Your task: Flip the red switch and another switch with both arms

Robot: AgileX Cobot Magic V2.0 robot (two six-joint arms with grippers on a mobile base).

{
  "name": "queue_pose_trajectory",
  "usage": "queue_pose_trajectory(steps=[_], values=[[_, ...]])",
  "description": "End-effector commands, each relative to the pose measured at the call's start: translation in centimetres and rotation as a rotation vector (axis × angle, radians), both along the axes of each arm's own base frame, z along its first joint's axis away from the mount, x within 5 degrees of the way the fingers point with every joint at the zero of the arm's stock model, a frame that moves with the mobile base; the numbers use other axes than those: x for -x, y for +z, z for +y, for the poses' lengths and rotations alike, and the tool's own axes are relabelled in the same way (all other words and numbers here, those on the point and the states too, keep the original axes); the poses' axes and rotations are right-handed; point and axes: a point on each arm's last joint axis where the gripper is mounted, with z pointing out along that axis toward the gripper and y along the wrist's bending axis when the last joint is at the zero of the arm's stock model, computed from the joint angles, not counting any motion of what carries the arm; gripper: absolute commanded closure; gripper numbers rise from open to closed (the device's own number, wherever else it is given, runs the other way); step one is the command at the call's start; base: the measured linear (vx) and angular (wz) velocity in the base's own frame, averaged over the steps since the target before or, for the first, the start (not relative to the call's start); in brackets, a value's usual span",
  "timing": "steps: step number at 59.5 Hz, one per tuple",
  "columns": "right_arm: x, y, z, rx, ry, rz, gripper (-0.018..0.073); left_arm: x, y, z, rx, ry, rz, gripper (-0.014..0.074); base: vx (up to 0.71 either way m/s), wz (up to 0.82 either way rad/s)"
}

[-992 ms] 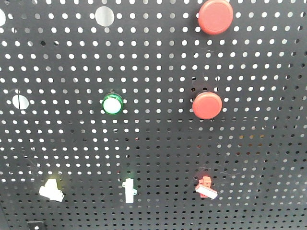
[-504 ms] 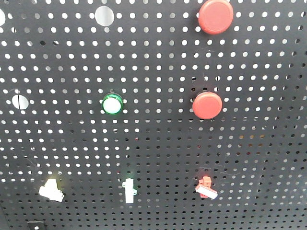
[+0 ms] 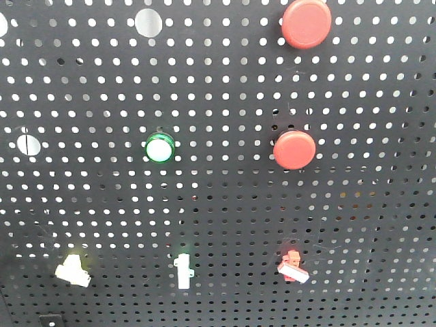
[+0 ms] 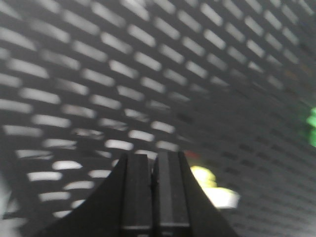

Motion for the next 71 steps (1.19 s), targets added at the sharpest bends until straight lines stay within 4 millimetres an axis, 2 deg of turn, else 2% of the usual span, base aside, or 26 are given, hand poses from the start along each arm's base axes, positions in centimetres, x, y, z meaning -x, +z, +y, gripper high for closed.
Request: queue_pose_trajectory(steps=[1, 14, 27, 39, 56, 71], values=[[0.1, 1.9, 0.1, 0.002, 0.015, -0.115, 0.0566, -0.5, 1.5, -0.9, 0.061, -0.057, -0.098, 0.0594, 0.0, 0.0], [0.1, 1.9, 0.1, 0.003, 0.015, -0.115, 0.0566, -2.3, 0.4, -1.5, 0.126, -0.049, -0.036, 0.0594, 0.0, 0.0], [0.1, 1.9, 0.1, 0.004, 0.014, -0.111, 0.0566, -3.6, -0.2, -1.6, 0.266, -0.006, 0.001, 0.0594, 0.0, 0.0], [0.1, 1.9, 0.1, 0.004, 0.014, -0.111, 0.0566, -3.6, -0.7, -1.5, 0.241, 0.006, 0.061, 0.0594, 0.0, 0.0], [0.1, 1.9, 0.1, 0.005, 0.014, -0.111, 0.0566, -3.3, -2.6, -1.3, 0.162, 0.042, 0.257, 0.0594, 0.0, 0.0], [0.1, 1.9, 0.1, 0.009, 0.013, -0.11, 0.0566, -1.8, -2.1, -0.7, 0.148, 0.052, 0.289, 0.0594, 0.0, 0.0]])
